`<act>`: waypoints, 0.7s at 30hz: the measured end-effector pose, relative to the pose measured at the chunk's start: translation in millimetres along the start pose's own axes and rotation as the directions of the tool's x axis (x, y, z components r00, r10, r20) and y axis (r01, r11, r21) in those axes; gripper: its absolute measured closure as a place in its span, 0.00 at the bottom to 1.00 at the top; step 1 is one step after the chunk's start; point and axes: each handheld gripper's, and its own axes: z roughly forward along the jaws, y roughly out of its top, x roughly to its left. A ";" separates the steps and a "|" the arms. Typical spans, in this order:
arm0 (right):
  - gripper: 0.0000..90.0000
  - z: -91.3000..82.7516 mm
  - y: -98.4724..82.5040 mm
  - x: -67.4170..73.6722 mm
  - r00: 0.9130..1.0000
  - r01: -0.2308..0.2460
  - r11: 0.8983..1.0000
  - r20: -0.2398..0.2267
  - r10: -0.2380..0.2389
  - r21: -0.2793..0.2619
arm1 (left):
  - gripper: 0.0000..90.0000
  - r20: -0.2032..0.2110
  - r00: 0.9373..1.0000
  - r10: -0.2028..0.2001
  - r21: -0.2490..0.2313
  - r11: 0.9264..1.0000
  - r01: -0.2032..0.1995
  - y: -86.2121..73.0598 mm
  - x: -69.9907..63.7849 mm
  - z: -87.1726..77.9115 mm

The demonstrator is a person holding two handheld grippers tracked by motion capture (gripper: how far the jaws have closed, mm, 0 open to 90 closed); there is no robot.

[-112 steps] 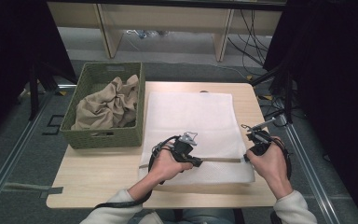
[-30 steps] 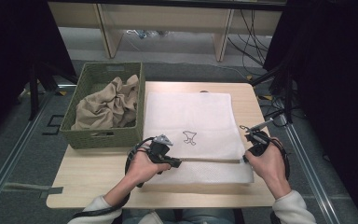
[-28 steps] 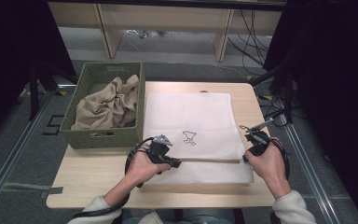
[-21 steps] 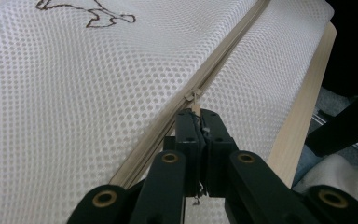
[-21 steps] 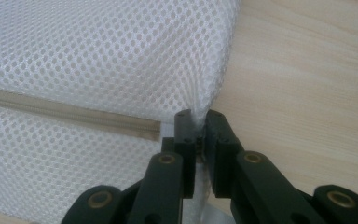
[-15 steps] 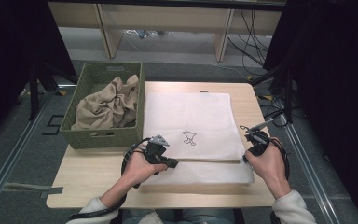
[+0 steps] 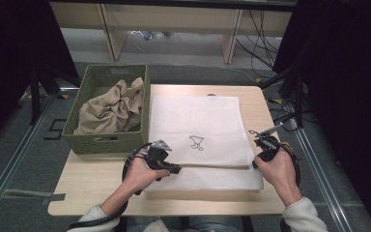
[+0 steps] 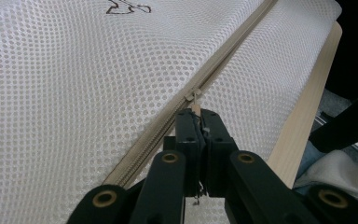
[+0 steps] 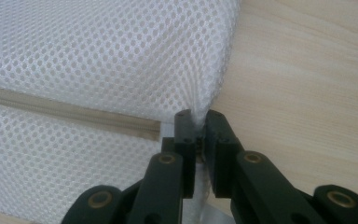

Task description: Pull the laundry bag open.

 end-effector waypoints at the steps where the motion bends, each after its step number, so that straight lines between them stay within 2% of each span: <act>1: 0.94 -0.6 0.0 0.4 1.000 0.002 1.000 0.001 -0.002 0.005 | 0.96 0.002 1.000 -0.003 -0.001 1.000 0.003 -0.2 0.1 -0.2; 5: 0.94 -0.8 -0.1 -0.6 1.000 0.002 1.000 0.009 -0.002 0.007 | 0.96 -0.013 1.000 0.002 0.008 1.000 -0.002 -1.8 3.0 -3.8; 10: 0.94 0.2 -0.3 -0.9 1.000 0.009 1.000 0.009 -0.009 0.006 | 0.96 -0.015 1.000 -0.014 0.003 1.000 0.014 -5.5 5.6 -6.9; 11: 0.94 -1.1 -0.6 1.5 1.000 -0.025 0.999 0.003 0.025 0.023 | 0.96 -0.011 1.000 -0.012 0.003 1.000 0.012 -6.0 6.1 -7.3; 12: 0.94 -0.9 -0.3 0.9 1.000 -0.008 1.000 0.002 0.008 0.020 | 0.96 -0.014 1.000 -0.009 0.010 1.000 0.009 -6.4 6.7 -8.0; 13: 0.94 -3.2 -0.2 6.0 0.998 -0.067 0.997 0.013 0.067 0.044 | 0.96 -0.011 1.000 -0.012 0.009 1.000 0.012 -6.9 7.0 -8.0; 14: 0.94 -0.6 -0.4 1.5 1.000 -0.005 1.000 0.010 0.005 0.015 | 0.96 -0.018 1.000 -0.017 0.006 1.000 0.017 -7.4 7.3 -8.0; 15: 0.94 -0.1 -0.3 0.5 1.000 0.010 1.000 0.012 -0.010 0.010 | 0.96 -0.010 1.000 -0.024 0.002 1.000 0.024 -7.7 7.1 -8.9; 16: 0.94 0.2 -0.4 -0.4 1.000 0.016 1.000 0.003 -0.016 0.007 | 0.96 -0.015 1.000 -0.011 0.010 1.000 0.011 -7.8 8.0 -9.7; 18: 0.94 -0.3 -0.5 0.5 1.000 0.005 1.000 0.016 -0.005 0.013 | 0.96 -0.014 0.999 -0.029 -0.001 1.000 0.029 -9.1 8.4 -10.2; 20: 0.94 -0.3 -0.6 -0.5 1.000 0.002 1.000 0.010 -0.002 0.010 | 0.96 -0.020 1.000 -0.018 0.004 1.000 0.018 -9.7 10.4 -11.9; 21: 0.94 0.1 -0.5 -1.3 1.000 0.007 1.000 0.012 -0.007 0.003 | 0.96 -0.014 1.000 -0.027 -0.005 1.000 0.027 -10.2 10.0 -12.3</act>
